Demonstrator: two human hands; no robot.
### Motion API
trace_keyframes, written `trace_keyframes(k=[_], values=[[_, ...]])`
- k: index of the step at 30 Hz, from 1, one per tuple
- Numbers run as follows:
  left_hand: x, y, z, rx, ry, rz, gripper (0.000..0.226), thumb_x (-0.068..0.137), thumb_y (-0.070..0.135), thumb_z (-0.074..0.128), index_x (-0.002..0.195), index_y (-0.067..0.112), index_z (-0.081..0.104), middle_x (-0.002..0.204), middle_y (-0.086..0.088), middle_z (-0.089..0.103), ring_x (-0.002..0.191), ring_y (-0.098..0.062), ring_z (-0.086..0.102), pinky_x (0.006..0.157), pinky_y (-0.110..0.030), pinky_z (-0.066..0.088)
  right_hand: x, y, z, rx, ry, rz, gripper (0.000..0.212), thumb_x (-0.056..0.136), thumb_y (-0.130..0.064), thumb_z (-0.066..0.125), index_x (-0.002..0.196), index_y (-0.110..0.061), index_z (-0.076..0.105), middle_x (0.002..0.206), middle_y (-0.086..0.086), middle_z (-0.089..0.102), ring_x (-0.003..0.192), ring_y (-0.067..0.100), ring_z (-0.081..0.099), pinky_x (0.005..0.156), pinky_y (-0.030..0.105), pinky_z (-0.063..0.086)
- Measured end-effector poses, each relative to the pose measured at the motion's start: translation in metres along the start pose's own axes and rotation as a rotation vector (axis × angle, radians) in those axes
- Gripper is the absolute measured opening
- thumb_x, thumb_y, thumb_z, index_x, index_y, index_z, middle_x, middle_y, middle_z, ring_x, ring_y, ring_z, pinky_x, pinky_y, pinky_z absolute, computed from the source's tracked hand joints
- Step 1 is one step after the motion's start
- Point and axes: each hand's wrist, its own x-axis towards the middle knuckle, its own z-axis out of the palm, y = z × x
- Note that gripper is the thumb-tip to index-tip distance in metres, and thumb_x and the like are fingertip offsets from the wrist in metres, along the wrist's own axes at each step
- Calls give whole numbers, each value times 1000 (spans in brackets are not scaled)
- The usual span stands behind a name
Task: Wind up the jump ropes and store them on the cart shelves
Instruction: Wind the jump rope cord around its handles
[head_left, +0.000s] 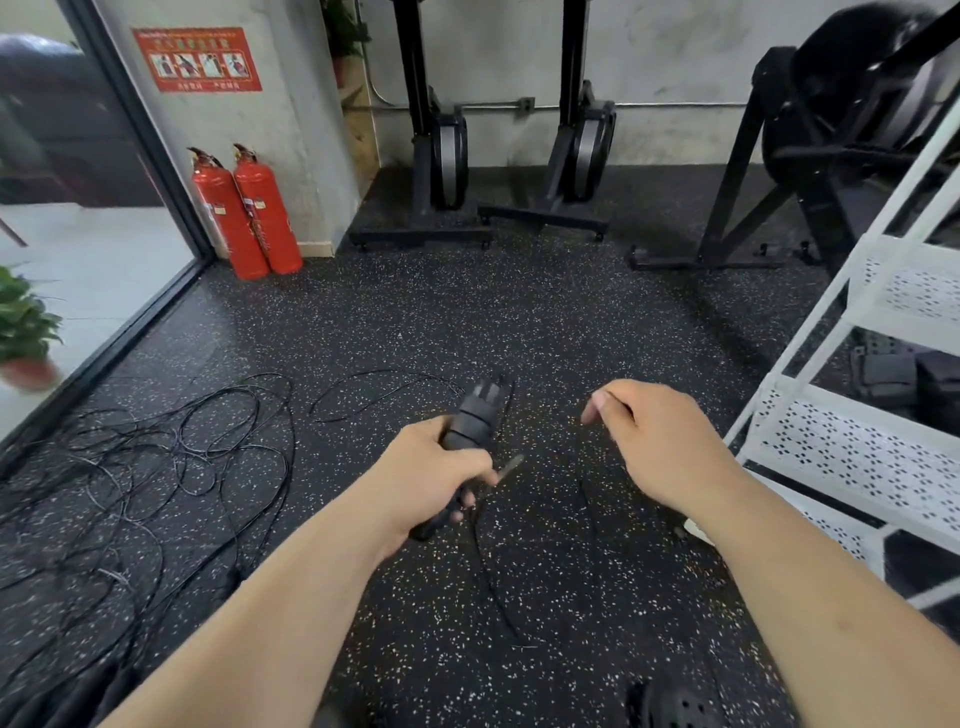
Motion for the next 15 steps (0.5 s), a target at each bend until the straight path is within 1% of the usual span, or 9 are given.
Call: trace_keyframes(k=[1, 3, 5, 7, 9, 11, 12, 14, 15], values=[[0, -2, 1, 112, 46, 47, 20, 88, 5, 70, 101, 19, 65, 70, 2, 68, 57, -16, 53, 55, -30, 45, 0, 0, 0, 6, 4, 5, 37, 114, -36, 37, 95, -36, 69, 70, -6, 66, 61, 10, 60, 60, 32, 41], [0, -3, 3, 327, 110, 178, 24, 84, 10, 70, 96, 30, 64, 66, 9, 59, 54, -14, 48, 53, -28, 42, -1, -2, 0, 34, 17, 6, 34, 113, -36, 41, 96, -36, 70, 65, -7, 65, 55, 9, 58, 55, 27, 39], [-2, -4, 6, 467, 129, 282, 40, 82, 15, 71, 108, 43, 64, 73, 16, 62, 53, -8, 50, 50, -25, 43, -2, -6, -2, 55, 37, -3, 26, 111, -36, 49, 99, -36, 72, 64, -12, 65, 55, 8, 58, 52, 23, 38], [-6, -3, 8, 514, 142, 320, 56, 82, 16, 72, 122, 54, 58, 85, 16, 68, 55, -6, 57, 49, -24, 49, -4, -10, -4, 66, 65, -11, 18, 109, -37, 55, 101, -36, 72, 71, -13, 68, 64, 8, 62, 56, 21, 41], [-8, -1, 9, 559, 169, 348, 64, 82, 18, 73, 128, 58, 53, 92, 17, 70, 65, -9, 65, 58, -31, 58, -6, -13, -5, 96, 121, -24, 13, 107, -36, 58, 101, -36, 69, 78, -13, 68, 73, 6, 62, 58, 14, 41], [-10, 0, 8, 592, 184, 381, 66, 82, 20, 72, 130, 59, 50, 94, 17, 71, 73, -12, 68, 68, -38, 62, -7, -18, -7, 149, 194, -37, 9, 106, -34, 59, 101, -38, 65, 90, -16, 66, 83, 0, 59, 65, 10, 41], [-11, 1, 8, 606, 184, 400, 67, 82, 20, 73, 131, 59, 49, 94, 18, 70, 75, -11, 68, 70, -39, 61, -8, -20, -7, 184, 221, -51, 9, 107, -33, 57, 104, -39, 64, 98, -16, 64, 88, -2, 58, 70, 10, 40], [-12, 1, 9, 641, 179, 451, 68, 81, 20, 73, 132, 59, 48, 95, 19, 69, 78, -8, 66, 73, -38, 60, -9, -24, -8, 259, 215, -116, 15, 110, -35, 50, 117, -40, 63, 114, -19, 62, 102, -4, 57, 83, 13, 41], [-13, 1, 10, 646, 169, 475, 69, 81, 20, 74, 131, 59, 47, 95, 20, 69, 78, -7, 66, 72, -36, 59, -11, -27, -9, 287, 183, -163, 22, 112, -37, 45, 124, -40, 63, 121, -22, 62, 110, -4, 57, 91, 17, 42]])
